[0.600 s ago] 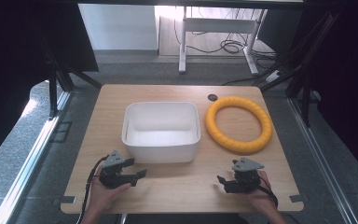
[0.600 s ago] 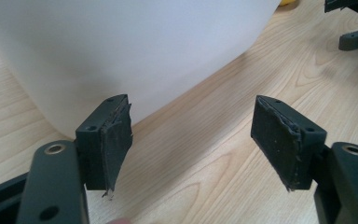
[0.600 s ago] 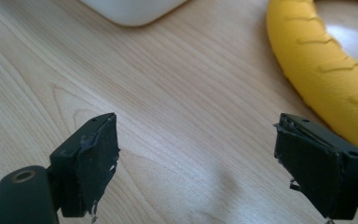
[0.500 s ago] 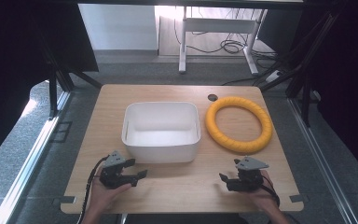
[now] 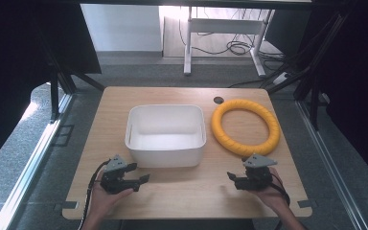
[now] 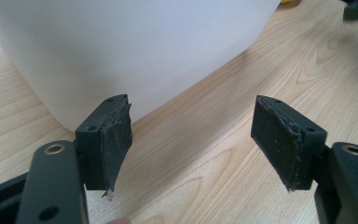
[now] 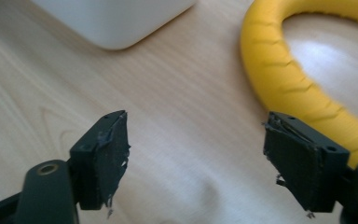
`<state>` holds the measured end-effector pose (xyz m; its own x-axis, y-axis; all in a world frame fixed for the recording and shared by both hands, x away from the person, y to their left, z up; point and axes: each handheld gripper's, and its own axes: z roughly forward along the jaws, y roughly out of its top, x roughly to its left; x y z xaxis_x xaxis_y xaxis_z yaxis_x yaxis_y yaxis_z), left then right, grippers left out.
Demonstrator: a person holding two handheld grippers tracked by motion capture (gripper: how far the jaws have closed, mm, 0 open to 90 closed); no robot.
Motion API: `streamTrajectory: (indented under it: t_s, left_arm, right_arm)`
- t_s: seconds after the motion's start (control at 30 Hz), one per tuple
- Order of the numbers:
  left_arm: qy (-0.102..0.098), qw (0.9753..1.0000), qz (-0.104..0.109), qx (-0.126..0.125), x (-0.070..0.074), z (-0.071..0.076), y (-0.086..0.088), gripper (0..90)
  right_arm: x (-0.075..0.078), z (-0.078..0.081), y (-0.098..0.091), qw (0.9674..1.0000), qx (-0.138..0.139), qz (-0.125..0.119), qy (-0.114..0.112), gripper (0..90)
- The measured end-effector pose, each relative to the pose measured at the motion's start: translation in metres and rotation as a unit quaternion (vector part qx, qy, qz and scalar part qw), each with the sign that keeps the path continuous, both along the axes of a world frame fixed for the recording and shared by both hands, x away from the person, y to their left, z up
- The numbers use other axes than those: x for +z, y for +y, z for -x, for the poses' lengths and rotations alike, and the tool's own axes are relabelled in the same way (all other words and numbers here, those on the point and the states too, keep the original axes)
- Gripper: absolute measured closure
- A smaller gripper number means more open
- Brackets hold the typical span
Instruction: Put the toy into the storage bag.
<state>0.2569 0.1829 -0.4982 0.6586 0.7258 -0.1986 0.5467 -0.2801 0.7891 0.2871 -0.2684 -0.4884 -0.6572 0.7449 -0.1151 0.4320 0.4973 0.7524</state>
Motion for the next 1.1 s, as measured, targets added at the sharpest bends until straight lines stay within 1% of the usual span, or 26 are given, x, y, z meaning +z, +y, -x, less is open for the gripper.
streamTrajectory:
  t_s: [0.03,0.07,0.1,0.13,0.17,0.2,0.23,0.27,0.3,0.33,0.37,0.43,0.47,0.5,0.6,0.63,0.67,0.7,0.77,0.8,0.87,0.9,0.93,0.97,1.03,1.1]
  left_arm:
    - [0.0,1.0,0.0,0.0,0.0,0.0,0.0,28.9]
    - [0.0,1.0,0.003,-0.003,0.001,0.0,0.0,28.9]
    - [0.0,1.0,0.003,-0.003,0.001,0.0,0.0,28.9]
    - [0.0,1.0,0.003,-0.003,0.001,0.0,-0.001,28.9]
    - [0.0,1.0,0.003,-0.003,0.001,0.0,-0.001,28.9]
    - [0.001,1.0,0.004,-0.004,0.001,0.0,-0.001,28.9]
    - [0.0,1.0,0.005,-0.005,0.002,0.001,-0.002,28.9]
    - [0.0,1.0,0.006,-0.006,0.002,0.002,-0.002,28.9]
    - [-0.002,1.0,0.006,-0.006,0.003,0.002,-0.003,28.9]
    - [-0.001,1.0,0.007,-0.007,0.003,0.002,-0.003,28.8]
    - [0.0,0.9999,0.008,-0.007,0.002,0.002,-0.004,28.8]
    - [0.002,1.0,0.005,-0.007,0.001,0.001,-0.004,28.9]
    - [0.002,1.0,0.003,-0.007,0.0,0.001,-0.005,28.9]
    - [0.004,1.0,0.004,-0.007,-0.001,0.001,-0.005,28.9]
    - [0.005,0.9999,0.003,-0.012,-0.003,0.0,-0.007,28.9]
    - [0.005,0.9999,0.003,-0.012,-0.003,0.0,-0.007,28.9]
    - [0.005,0.9999,0.004,-0.013,-0.003,0.001,-0.007,28.9]
    - [0.005,0.9999,0.004,-0.013,-0.003,0.001,-0.007,28.9]
    - [0.004,0.9999,0.005,-0.015,-0.002,0.002,-0.007,28.9]
    - [0.002,0.9998,0.005,-0.017,-0.001,0.002,-0.007,28.9]
    - [0.0,0.9998,0.007,-0.017,0.0,0.002,-0.007,28.9]
    - [-0.001,0.9998,0.007,-0.017,0.0,0.002,-0.006,28.9]
    - [0.0,0.9999,0.008,-0.015,0.0,0.002,-0.006,28.9]
    - [0.001,0.9999,0.009,-0.014,-0.001,0.002,-0.006,28.9]
    - [0.002,0.9998,0.013,-0.017,-0.001,0.002,-0.006,28.9]
    - [0.001,0.9998,0.011,-0.017,-0.001,0.002,-0.006,28.9]
  right_arm:
    - [0.0,0.0,0.0,1.0,0.0,0.0,0.0,21.2]
    - [0.005,-0.005,0.0,1.0,0.001,0.001,-0.001,21.7]
    - [0.01,-0.011,0.0,1.0,0.002,0.003,0.001,21.7]
    - [0.017,-0.026,0.0,0.9998,0.006,0.019,0.008,22.8]
    - [0.017,-0.026,0.0,0.9998,0.006,0.019,0.008,22.8]
    - [0.019,-0.036,-0.001,0.9996,0.01,0.023,0.015,23.2]
    - [0.021,-0.055,-0.004,0.9984,0.015,0.035,0.042,24.2]
    - [0.021,-0.055,-0.004,0.9984,0.015,0.035,0.042,24.2]
    - [0.02,-0.064,-0.005,0.9975,0.015,0.044,0.052,24.5]
    - [0.016,-0.081,-0.007,0.9958,0.014,0.056,0.071,26.8]
    - [0.016,-0.081,-0.007,0.9958,0.014,0.056,0.071,26.8]
    - [0.01,-0.098,-0.01,0.994,0.018,0.055,0.092,27.6]
    - [0.003,-0.111,-0.01,0.9916,0.022,0.067,0.109,27.5]
    - [0.003,-0.111,-0.01,0.9916,0.022,0.067,0.109,27.5]
    - [-0.008,-0.132,-0.006,0.9877,0.035,0.068,0.137,27.8]
    - [-0.008,-0.132,-0.006,0.9877,0.035,0.068,0.137,27.8]
    - [-0.014,-0.138,-0.001,0.9843,0.038,0.088,0.148,27.7]
    - [-0.014,-0.138,-0.001,0.9843,0.038,0.088,0.148,27.7]
    - [-0.019,-0.143,0.004,0.9808,0.042,0.098,0.163,28.5]
    - [-0.021,-0.144,0.006,0.9806,0.041,0.1,0.164,30.3]
    - [-0.025,-0.146,0.008,0.9785,0.042,0.102,0.174,35.1]
    - [-0.025,-0.146,0.008,0.9785,0.042,0.102,0.174,35.1]
    - [-0.025,-0.147,0.007,0.9784,0.042,0.096,0.178,38.8]
    - [-0.025,-0.148,0.006,0.979,0.044,0.096,0.175,45.9]
    - [-0.024,-0.149,0.006,0.9784,0.05,0.094,0.177,47.9]
    - [-0.021,-0.152,0.009,0.9736,0.058,0.11,0.191,49.2]
